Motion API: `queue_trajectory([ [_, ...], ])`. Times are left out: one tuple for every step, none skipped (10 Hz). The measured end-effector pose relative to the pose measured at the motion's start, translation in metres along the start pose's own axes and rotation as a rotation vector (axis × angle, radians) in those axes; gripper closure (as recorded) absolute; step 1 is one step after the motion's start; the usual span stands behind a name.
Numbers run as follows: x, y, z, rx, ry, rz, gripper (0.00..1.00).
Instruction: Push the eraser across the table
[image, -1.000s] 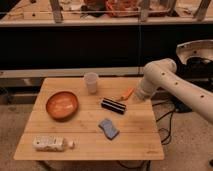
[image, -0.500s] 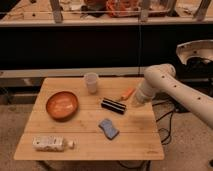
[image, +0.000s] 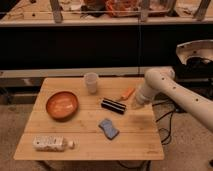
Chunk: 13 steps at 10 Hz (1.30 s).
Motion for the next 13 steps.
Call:
queue_trajectory([
  [0.001,-0.001,0.005,-0.006,-0.012,0.001,1.0],
  [0.002,-0.001,0.008,-0.01,-0.02,0.002,1.0],
  [0.003,-0.002,0.011,-0.014,-0.026,0.004,1.0],
  [0.004,-0.003,0.016,-0.018,-0.034,0.006,1.0],
  [0.004,-0.004,0.018,-0.021,-0.038,0.008,1.0],
  [0.004,-0.005,0.02,-0.022,-0.044,0.01,1.0],
  [0.004,-0.006,0.024,-0.026,-0.05,0.014,1.0],
  [0.003,-0.009,0.028,-0.03,-0.057,0.017,1.0],
  [0.002,-0.011,0.031,-0.032,-0.061,0.018,1.0],
  [0.001,-0.013,0.034,-0.035,-0.065,0.019,1.0],
  [-0.001,-0.016,0.038,-0.04,-0.069,0.02,1.0],
  [-0.001,-0.017,0.042,-0.044,-0.071,0.023,1.0],
  [-0.002,-0.018,0.045,-0.046,-0.074,0.026,1.0],
])
